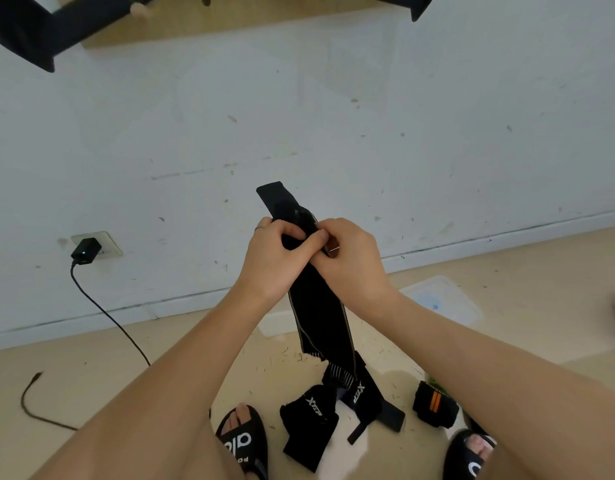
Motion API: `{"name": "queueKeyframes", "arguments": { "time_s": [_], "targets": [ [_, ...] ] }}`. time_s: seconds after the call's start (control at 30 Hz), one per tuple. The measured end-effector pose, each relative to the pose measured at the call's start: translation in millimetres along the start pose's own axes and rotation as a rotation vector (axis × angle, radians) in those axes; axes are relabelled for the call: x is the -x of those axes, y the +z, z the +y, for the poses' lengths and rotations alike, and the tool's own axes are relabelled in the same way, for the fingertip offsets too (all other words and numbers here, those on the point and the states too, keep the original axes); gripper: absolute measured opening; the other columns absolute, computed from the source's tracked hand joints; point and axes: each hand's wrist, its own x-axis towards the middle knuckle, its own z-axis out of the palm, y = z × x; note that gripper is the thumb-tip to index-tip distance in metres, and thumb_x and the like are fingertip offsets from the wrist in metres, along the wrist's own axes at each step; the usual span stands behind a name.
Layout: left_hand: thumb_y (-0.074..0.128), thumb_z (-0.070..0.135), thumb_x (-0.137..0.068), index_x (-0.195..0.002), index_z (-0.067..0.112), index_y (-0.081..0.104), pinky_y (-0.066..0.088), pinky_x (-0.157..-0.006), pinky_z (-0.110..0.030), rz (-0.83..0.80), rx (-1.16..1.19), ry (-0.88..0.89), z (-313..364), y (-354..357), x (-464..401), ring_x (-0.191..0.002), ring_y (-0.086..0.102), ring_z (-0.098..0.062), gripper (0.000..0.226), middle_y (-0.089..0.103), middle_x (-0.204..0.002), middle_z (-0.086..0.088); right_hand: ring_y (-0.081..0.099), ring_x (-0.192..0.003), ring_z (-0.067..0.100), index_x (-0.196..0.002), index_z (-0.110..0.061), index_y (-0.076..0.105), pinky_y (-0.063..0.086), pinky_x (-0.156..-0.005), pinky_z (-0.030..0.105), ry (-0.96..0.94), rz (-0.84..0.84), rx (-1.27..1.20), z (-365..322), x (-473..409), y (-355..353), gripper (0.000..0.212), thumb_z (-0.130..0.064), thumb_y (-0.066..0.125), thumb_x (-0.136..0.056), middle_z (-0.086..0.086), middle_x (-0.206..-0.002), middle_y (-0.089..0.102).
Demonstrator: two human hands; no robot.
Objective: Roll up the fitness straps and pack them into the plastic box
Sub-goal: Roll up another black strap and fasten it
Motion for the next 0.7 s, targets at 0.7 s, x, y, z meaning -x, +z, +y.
{"name": "queueKeyframes", "arguments": {
  "time_s": [0.7],
  "targets": [
    [0.053,0.024,-0.086,-0.071,0.022,0.064,0.051,-0.095,-0.051,0.012,0.412,-0.077,3,-17,-11,-0.089,0.056,-0.018,0.019,0.057,-0.091,0.0,0.067,-0.09,0.02,-0.132,-0.007,0.061,0.055,-0.079,0.032,0.507,-0.376,-0.78,-3,-18,-14,0.05,-0.019,0.061,-0.084,0.009,-0.12,0.068]
  ]
}}
